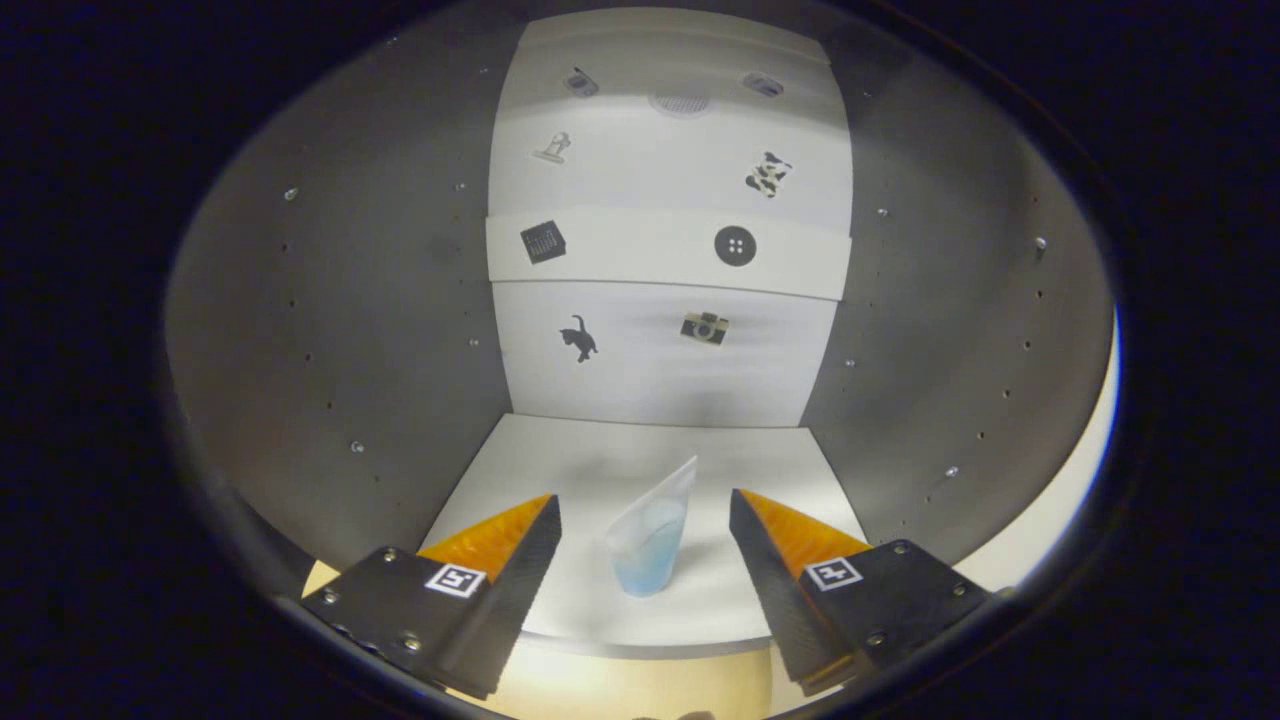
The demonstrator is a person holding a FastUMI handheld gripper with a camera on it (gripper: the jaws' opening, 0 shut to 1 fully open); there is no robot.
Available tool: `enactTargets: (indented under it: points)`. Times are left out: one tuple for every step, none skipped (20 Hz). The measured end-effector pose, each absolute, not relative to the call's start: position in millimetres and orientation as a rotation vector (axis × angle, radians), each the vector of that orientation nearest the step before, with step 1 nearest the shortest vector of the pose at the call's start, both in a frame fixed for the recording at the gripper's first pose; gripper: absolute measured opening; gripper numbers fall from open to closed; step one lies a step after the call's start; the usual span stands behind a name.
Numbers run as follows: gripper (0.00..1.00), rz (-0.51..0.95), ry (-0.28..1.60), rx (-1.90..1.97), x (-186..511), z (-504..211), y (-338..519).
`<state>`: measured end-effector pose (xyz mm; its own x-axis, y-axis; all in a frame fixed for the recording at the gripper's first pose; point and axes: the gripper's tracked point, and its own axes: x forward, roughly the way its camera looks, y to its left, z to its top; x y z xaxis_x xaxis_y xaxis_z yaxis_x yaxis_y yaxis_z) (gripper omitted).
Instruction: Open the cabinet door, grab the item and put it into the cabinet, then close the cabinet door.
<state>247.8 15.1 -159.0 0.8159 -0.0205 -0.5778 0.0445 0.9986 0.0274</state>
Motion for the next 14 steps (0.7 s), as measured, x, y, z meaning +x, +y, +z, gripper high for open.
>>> enactTargets:
  points:
    - [1.0, -0.038, 0.596, 0.045, 243.6, -151.0, 13.8]
    - [1.0, -0.036, 0.576, 0.057, 237.4, -140.7, 14.6]
    - [1.0, -0.03, 0.554, 0.077, 229.5, -128.3, 16.2]
    - [1.0, -0.024, 0.531, 0.099, 219.3, -114.4, 16.8]
    - [1.0, -0.017, 0.513, 0.123, 208.2, -101.2, 17.8]
    - [1.0, -0.01, 0.501, 0.143, 195.4, -89.8, 18.4]
    - [1.0, 0.004, 0.487, 0.159, 179.5, -75.9, 20.2]
    - [1.0, 0.01, 0.477, 0.164, 165.3, -65.4, 19.6]
    - [1.0, 0.012, 0.464, 0.165, 148.5, -54.2, 18.5]
    - [1.0, 0.013, 0.451, 0.161, 130.6, -43.8, 16.7]
    - [1.0, 0.011, 0.444, 0.155, 112.5, -34.7, 14.4]
    - [0.99, 0.008, 0.437, 0.148, 94.0, -27.1, 12.7]
    - [1.0, 0.011, 0.429, 0.141, 75.6, -18.3, 11.1]
    - [1.0, 0.013, 0.423, 0.136, 58.0, -11.3, 9.7]
